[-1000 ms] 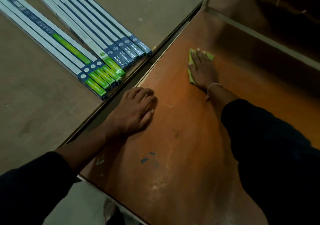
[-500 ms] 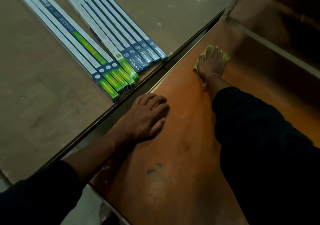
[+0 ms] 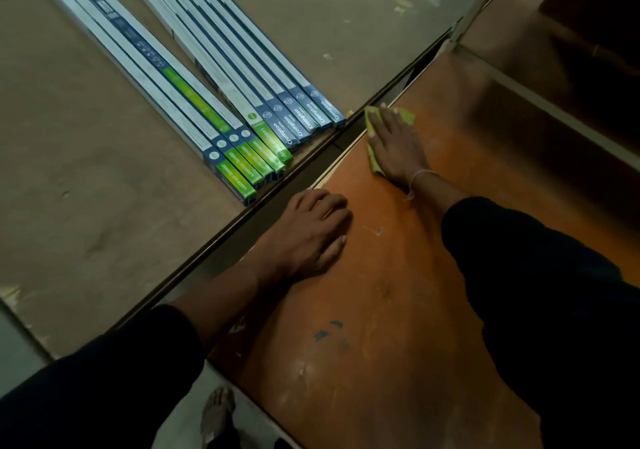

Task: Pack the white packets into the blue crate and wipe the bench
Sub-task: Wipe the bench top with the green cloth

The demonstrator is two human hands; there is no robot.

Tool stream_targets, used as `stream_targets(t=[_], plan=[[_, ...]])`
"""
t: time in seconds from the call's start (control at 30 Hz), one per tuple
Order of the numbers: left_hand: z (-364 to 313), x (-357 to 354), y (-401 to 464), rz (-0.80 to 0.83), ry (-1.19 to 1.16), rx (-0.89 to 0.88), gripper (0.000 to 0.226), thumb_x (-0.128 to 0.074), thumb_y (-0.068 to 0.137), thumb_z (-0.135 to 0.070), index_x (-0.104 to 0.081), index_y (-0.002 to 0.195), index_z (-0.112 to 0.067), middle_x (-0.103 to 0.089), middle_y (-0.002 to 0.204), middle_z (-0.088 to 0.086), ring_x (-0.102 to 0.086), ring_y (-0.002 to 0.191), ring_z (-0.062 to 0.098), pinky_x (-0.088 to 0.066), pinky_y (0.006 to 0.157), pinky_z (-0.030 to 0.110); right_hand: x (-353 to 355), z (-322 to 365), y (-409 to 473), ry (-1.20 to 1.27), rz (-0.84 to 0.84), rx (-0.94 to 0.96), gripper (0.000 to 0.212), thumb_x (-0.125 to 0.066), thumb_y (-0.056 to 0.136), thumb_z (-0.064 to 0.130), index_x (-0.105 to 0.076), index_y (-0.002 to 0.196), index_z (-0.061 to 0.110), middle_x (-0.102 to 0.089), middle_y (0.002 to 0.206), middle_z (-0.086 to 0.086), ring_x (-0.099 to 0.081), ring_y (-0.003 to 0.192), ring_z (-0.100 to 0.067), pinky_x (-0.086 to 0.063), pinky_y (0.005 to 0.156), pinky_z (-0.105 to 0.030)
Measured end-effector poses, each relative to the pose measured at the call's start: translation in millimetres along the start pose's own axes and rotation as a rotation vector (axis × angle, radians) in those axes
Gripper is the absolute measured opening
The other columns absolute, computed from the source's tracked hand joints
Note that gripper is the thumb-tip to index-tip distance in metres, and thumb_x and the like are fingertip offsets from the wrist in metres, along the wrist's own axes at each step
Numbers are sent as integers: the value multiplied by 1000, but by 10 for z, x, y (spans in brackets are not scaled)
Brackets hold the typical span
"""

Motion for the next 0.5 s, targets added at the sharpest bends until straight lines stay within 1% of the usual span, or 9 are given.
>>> stream_targets(t=[0.03, 0.13, 0.17, 0.27, 0.3, 0.33, 0.43, 0.47, 0.5], plan=[[-3, 8, -2, -11, -3, -1, 49, -43, 101, -46, -54, 137, -16, -49, 147, 6, -42, 135, 30, -32, 114, 48, 4, -20, -74, -1, -11, -11, 57, -16, 107, 46, -12, 161, 27, -6, 169, -1, -3, 156, -24, -7, 124, -44], [-21, 41, -46, -33, -13, 5, 46, -44, 102, -44, -58, 132, -12, -53, 143, 8, -46, 131, 31, -35, 112, 47, -19, -49, -208, 13, -49, -276, 59, -15, 105, 46, -12, 161, 26, -7, 169, -2, -5, 155, -25, -8, 125, -48], [-39, 42, -89, -46, -15, 12, 45, -45, 102, -43, -59, 131, -12, -54, 141, 9, -47, 130, 31, -36, 111, 46, -31, 25, -252, 12, -41, -280, 60, -15, 105, 47, -11, 161, 27, -6, 169, -2, -5, 155, -25, -7, 125, -49], [-79, 62, -309, -72, -49, 47, 42, -47, 102, -41, -62, 128, -10, -56, 138, 11, -50, 127, 34, -39, 108, 48, -33, 303, -501, -3, -9, -21, 59, -14, 106, 50, -7, 161, 31, -4, 169, 1, -2, 156, -24, -8, 125, -48], [-85, 66, -423, -75, -53, 53, 43, -47, 102, -41, -62, 128, -10, -56, 139, 12, -50, 127, 34, -38, 109, 48, -33, 331, -612, 1, -7, 27, 58, -13, 106, 50, -7, 161, 32, -4, 169, 2, -2, 156, -23, -8, 125, -46], [-86, 70, -556, -75, -52, 56, 43, -46, 103, -41, -61, 129, -11, -54, 140, 12, -49, 129, 34, -37, 111, 48, -51, 330, -692, 0, -12, 13, 58, -14, 106, 50, -8, 161, 32, -4, 169, 2, -2, 156, -22, -7, 125, -45], [-79, 96, -927, -49, -21, 54, 46, -45, 105, -44, -57, 137, -14, -49, 148, 10, -43, 136, 32, -33, 117, 47, -83, 411, -827, 31, -49, -277, 60, -15, 105, 49, -12, 161, 28, -6, 169, -2, -4, 155, -25, -8, 125, -48], [-78, 108, -1027, -51, -18, 63, 47, -46, 105, -44, -56, 138, -14, -48, 149, 10, -42, 138, 31, -32, 118, 47, -100, 555, -869, 16, -54, -258, 60, -15, 104, 49, -11, 161, 28, -6, 169, -3, -4, 155, -26, -8, 125, -49], [-83, 125, -1115, -62, -20, 73, 47, -47, 104, -44, -56, 139, -14, -48, 150, 10, -42, 139, 32, -33, 118, 48, -124, 738, -915, -12, -45, -143, 60, -15, 105, 49, -10, 161, 28, -5, 169, -2, -4, 156, -25, -7, 125, -49]])
Point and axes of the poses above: each hand's wrist, its own y-axis towards the middle knuckle, its own x-axis out of the back of the hand, z = x × y, the point moved 5 cm from there along y, towards the middle knuckle
